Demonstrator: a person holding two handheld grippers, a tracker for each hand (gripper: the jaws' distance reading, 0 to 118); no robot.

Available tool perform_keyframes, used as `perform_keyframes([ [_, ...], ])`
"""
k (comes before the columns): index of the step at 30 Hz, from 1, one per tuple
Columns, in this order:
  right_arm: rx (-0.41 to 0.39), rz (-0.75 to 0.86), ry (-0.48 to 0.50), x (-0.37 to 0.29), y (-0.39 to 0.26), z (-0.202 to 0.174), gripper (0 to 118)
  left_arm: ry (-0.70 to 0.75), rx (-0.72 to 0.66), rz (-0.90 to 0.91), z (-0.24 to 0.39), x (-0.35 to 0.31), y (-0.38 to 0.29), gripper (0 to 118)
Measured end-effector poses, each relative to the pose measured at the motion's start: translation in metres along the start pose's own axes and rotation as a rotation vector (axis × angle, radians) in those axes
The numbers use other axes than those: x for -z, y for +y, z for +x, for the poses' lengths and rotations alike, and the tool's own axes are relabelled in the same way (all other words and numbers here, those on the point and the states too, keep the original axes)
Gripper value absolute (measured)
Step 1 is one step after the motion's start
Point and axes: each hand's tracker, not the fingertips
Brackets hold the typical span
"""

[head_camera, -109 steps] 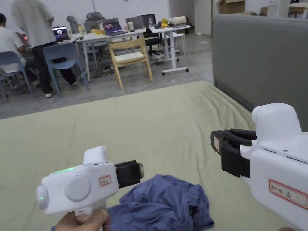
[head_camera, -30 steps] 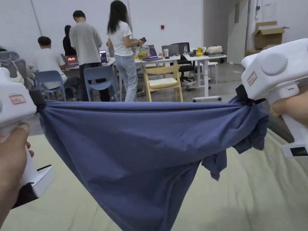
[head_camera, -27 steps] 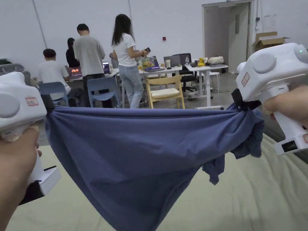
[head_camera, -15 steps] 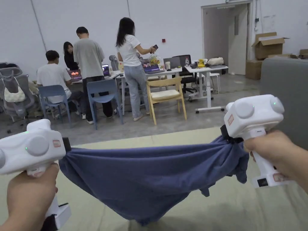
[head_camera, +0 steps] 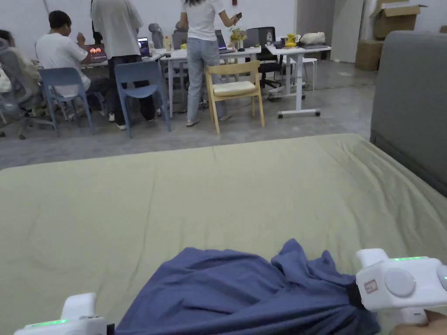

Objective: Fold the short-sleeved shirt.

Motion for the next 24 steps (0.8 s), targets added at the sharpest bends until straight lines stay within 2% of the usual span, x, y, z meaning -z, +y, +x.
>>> perform_keyframes([
  [3,-0.051,-0.034,0.005,-0.017,-0.043,-0.002,6,-0.059,-0.044,-0.040,-0.018,-0.006,-0.031,0],
  [5,-0.048,-0.049,0.019,-0.027,-0.064,-0.003,6,-0.077,-0.070,-0.056,-0.027,-0.011,-0.044,0],
  [9,0.006,-0.109,0.053,-0.035,-0.096,0.001,6,-0.073,-0.017,-0.073,-0.035,-0.015,-0.073,0],
  [14,-0.020,-0.142,0.030,-0.012,-0.135,0.003,6,-0.082,-0.054,-0.211,-0.038,0.012,-0.106,0],
  [17,-0.004,-0.061,0.036,-0.007,-0.144,0.003,14,-0.074,-0.072,-0.180,-0.037,0.021,-0.115,0],
  [19,-0.020,-0.036,0.033,-0.006,-0.148,0.000,29,-0.061,-0.086,-0.191,-0.032,0.021,-0.112,0],
  [20,-0.060,-0.026,0.053,-0.009,-0.145,-0.001,39,-0.055,-0.089,-0.198,-0.031,0.019,-0.109,2],
  [21,-0.075,-0.058,0.065,-0.015,-0.137,-0.001,72,-0.056,-0.095,-0.208,-0.032,0.017,-0.105,26],
  [22,-0.040,-0.093,0.097,-0.023,-0.127,0.001,94,-0.073,-0.125,-0.205,-0.036,0.010,-0.100,59],
  [23,0.028,-0.096,0.135,-0.039,-0.119,0.004,104,-0.100,-0.186,-0.144,-0.038,-0.008,-0.095,80],
  [24,0.074,-0.039,0.126,-0.058,-0.114,0.006,104,-0.133,-0.233,-0.076,-0.042,-0.025,-0.092,80],
])
